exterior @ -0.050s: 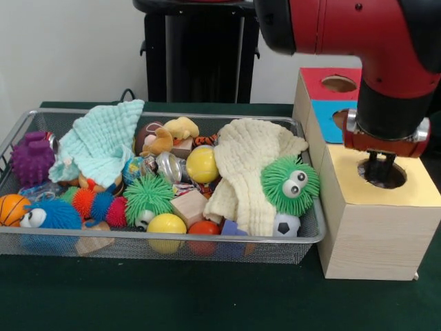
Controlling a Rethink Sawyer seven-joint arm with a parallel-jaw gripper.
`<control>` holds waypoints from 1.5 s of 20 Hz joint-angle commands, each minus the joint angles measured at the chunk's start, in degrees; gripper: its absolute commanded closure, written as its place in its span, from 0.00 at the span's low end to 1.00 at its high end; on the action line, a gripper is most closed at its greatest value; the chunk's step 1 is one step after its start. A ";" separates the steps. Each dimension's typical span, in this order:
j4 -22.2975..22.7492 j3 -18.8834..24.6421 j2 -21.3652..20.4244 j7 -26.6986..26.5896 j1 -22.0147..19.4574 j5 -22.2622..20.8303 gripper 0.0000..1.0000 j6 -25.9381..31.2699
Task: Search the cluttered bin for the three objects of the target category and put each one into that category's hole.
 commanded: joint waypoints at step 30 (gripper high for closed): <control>4.03 2.28 -6.92 -8.96 -14.11 -18.02 1.00 5.21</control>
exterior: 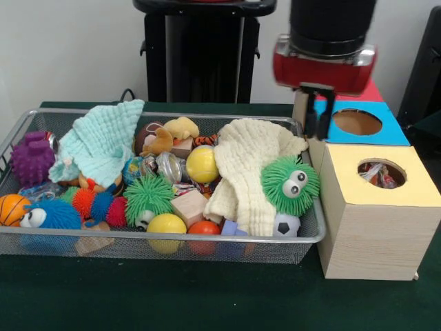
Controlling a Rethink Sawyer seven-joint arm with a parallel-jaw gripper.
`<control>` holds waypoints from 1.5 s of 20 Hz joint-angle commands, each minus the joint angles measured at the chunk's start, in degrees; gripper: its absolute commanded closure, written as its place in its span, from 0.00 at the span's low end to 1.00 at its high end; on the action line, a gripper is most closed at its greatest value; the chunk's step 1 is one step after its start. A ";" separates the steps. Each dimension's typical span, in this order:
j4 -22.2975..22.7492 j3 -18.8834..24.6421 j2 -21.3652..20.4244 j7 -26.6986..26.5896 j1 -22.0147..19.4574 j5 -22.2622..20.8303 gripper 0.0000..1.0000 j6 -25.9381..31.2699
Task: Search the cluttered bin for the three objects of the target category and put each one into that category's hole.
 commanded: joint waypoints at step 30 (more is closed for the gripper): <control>7.81 18.50 9.46 -5.40 -14.88 -15.53 0.00 -4.92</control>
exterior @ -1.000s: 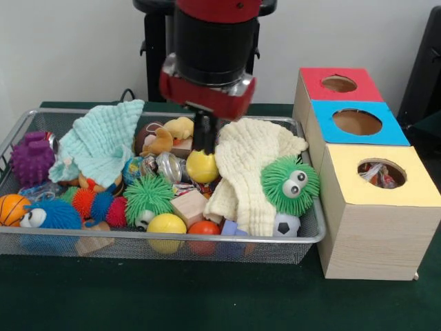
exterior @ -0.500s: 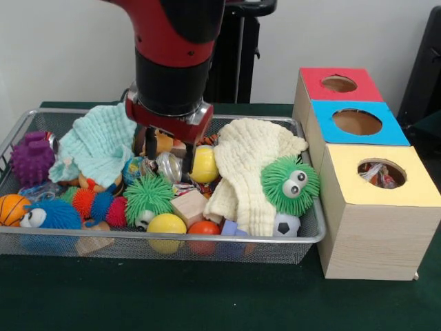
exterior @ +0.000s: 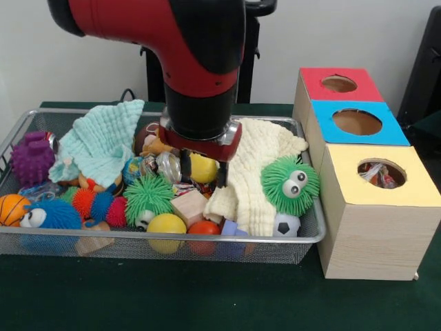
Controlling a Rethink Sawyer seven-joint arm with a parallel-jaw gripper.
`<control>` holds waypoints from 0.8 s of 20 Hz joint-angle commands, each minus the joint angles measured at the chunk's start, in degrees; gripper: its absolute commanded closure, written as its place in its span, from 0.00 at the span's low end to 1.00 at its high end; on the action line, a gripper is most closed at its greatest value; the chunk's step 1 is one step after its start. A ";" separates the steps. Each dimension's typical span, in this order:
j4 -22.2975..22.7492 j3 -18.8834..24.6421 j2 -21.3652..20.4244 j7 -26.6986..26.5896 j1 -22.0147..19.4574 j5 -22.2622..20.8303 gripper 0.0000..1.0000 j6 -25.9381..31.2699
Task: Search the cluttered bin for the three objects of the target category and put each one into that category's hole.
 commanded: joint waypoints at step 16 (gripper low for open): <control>5.58 7.16 2.77 -5.71 -0.87 -7.09 0.00 1.21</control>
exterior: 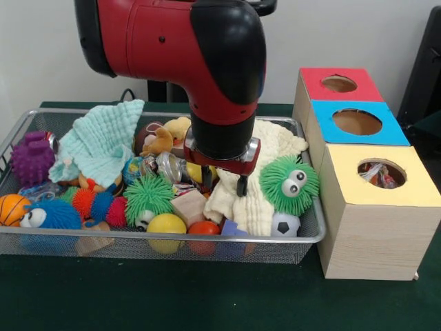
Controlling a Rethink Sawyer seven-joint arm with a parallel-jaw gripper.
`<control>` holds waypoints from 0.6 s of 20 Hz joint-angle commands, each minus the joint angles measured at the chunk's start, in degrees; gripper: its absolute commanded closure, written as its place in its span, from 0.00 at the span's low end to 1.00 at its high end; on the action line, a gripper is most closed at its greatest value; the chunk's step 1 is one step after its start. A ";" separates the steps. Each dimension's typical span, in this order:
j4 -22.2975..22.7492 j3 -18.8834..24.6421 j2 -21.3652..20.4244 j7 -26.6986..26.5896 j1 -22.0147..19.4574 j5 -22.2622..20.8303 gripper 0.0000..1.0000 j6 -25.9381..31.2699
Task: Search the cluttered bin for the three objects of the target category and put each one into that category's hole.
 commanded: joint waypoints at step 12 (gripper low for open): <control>9.49 3.81 -7.66 -7.94 -3.10 -4.82 0.00 7.93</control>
